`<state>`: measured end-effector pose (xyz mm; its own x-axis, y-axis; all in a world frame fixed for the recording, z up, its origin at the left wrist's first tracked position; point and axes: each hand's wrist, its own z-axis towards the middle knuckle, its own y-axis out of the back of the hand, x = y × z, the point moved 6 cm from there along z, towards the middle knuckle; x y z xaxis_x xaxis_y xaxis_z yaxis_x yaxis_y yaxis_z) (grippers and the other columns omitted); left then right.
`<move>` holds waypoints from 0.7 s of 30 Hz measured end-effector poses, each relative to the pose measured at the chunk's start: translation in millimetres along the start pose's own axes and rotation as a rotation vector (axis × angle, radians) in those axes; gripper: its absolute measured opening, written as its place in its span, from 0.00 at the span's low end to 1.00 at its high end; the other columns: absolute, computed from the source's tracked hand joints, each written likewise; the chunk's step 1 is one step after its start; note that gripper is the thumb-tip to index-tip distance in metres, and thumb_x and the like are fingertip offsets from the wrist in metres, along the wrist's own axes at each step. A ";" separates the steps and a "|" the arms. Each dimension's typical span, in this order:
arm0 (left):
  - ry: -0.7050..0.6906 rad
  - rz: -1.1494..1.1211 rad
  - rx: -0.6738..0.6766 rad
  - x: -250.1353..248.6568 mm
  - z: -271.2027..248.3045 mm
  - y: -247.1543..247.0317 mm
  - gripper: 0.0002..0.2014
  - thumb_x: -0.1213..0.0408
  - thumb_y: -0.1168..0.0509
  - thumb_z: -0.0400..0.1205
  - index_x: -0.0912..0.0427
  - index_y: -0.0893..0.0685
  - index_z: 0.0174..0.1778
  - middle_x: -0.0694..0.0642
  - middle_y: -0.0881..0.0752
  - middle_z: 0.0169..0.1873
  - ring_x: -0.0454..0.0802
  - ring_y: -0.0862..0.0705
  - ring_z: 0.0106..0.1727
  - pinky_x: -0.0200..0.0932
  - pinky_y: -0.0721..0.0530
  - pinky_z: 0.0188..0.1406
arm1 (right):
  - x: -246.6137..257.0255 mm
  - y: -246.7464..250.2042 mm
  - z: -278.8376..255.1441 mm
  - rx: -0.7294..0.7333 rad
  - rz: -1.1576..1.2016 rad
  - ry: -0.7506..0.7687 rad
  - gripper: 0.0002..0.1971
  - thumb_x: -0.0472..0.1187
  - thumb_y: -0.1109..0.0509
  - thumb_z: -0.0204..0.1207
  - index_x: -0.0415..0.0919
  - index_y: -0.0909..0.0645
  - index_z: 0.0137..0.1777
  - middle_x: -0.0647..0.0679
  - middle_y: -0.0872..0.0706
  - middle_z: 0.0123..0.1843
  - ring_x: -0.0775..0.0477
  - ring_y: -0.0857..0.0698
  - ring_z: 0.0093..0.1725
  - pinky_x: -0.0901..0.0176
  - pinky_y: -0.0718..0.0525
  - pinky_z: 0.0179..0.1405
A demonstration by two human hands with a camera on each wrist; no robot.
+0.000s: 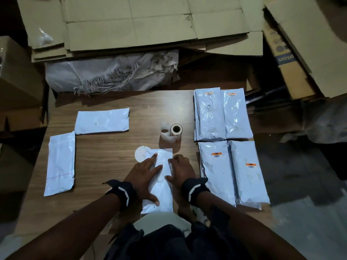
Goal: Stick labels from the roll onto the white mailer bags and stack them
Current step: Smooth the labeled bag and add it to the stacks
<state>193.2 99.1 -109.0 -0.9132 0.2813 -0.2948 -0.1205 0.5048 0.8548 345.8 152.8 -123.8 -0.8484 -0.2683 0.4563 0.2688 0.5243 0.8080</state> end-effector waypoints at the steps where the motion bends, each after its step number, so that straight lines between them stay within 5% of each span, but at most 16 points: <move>1: -0.001 0.000 -0.030 -2.7 -2.2 4.0 0.68 0.11 0.42 0.52 0.52 0.39 0.84 0.63 0.54 0.85 0.64 0.45 0.85 0.64 0.36 0.77 | -0.4 -0.4 0.0 -0.008 0.001 0.003 0.32 0.53 0.24 0.69 0.47 0.28 0.72 0.43 0.31 0.73 0.38 0.31 0.69 0.46 0.25 0.66; 5: 0.017 0.041 -0.096 -11.6 7.7 28.5 0.59 0.13 0.49 0.61 0.50 0.34 0.82 0.58 0.40 0.84 0.58 0.38 0.83 0.63 0.40 0.80 | -3.0 2.1 3.1 0.034 0.037 0.006 0.33 0.53 0.24 0.69 0.48 0.28 0.73 0.45 0.32 0.72 0.39 0.32 0.69 0.45 0.24 0.66; 8: 0.000 0.049 -0.261 -18.8 30.3 56.5 0.44 0.26 0.39 0.72 0.54 0.29 0.77 0.59 0.25 0.74 0.61 0.25 0.73 0.61 0.29 0.72 | -4.5 5.9 8.5 0.074 0.066 -0.010 0.29 0.52 0.25 0.71 0.48 0.24 0.71 0.44 0.28 0.69 0.40 0.30 0.67 0.47 0.23 0.65; 12: 0.134 0.075 -0.439 -22.5 62.4 97.9 0.32 0.47 0.26 0.70 0.58 0.22 0.68 0.59 0.20 0.68 0.62 0.21 0.65 0.56 0.23 0.59 | -14.9 27.0 17.3 -0.138 0.414 -0.239 0.13 0.48 0.30 0.75 0.45 0.15 0.56 0.44 0.15 0.56 0.42 0.16 0.57 0.57 0.20 0.55; 16: 0.292 0.214 -0.314 -30.3 84.5 116.7 0.19 0.43 0.33 0.75 0.52 0.17 0.53 0.57 0.20 0.55 0.60 0.24 0.58 0.53 0.29 0.55 | -25.3 47.7 23.4 -0.294 0.628 -0.469 0.05 0.47 0.30 0.75 0.50 0.20 0.48 0.47 0.11 0.47 0.42 0.13 0.49 0.54 0.17 0.53; 21: 0.302 0.308 -0.250 -27.1 103.9 112.0 0.18 0.42 0.42 0.81 0.49 0.14 0.53 0.55 0.20 0.54 0.60 0.27 0.60 0.53 0.31 0.55 | -20.1 68.7 34.7 -0.297 0.618 -0.476 0.11 0.41 0.35 0.75 0.46 0.18 0.56 0.43 0.11 0.53 0.39 0.14 0.53 0.53 0.17 0.53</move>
<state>244.9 232.8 -49.6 -0.9886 0.1184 0.0925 0.1164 0.2138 0.9699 365.5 222.2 -90.3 -0.5931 0.4026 0.6973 0.8014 0.2120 0.5593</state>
